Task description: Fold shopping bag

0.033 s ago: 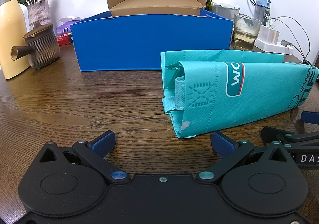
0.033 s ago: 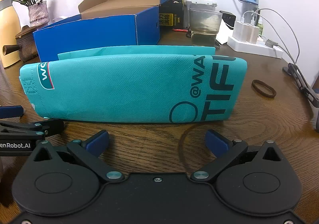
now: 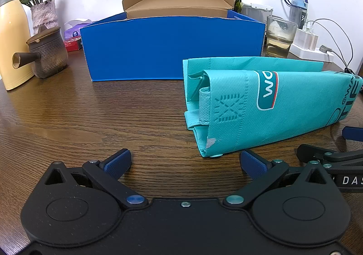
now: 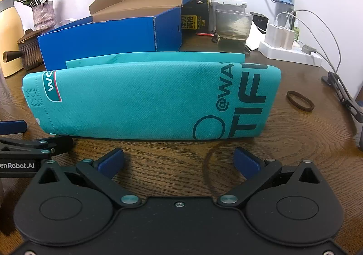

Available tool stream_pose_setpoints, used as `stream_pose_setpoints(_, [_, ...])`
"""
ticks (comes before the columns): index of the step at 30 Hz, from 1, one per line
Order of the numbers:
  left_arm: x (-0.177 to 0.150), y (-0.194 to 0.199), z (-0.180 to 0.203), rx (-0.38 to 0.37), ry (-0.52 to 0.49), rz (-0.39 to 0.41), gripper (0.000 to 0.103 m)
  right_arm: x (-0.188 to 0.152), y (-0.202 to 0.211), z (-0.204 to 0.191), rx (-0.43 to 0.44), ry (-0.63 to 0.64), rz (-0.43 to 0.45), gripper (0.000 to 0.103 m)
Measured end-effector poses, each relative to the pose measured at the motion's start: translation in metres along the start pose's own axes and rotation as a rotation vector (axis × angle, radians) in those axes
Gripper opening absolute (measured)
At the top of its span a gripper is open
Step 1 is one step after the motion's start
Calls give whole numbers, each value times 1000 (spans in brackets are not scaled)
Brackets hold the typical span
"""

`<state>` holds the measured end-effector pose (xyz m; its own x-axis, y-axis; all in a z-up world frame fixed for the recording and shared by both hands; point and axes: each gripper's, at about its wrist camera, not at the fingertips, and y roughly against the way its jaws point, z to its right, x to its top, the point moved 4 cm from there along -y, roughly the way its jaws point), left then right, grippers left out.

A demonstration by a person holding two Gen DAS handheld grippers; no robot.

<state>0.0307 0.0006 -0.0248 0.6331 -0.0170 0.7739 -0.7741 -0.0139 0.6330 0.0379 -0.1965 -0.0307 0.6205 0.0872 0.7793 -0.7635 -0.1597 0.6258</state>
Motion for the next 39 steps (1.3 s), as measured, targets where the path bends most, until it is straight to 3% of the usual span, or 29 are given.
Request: stream_pose_setpoints(39, [1,2,2,16,15,-1,103,0,0,0,0,0,0,103])
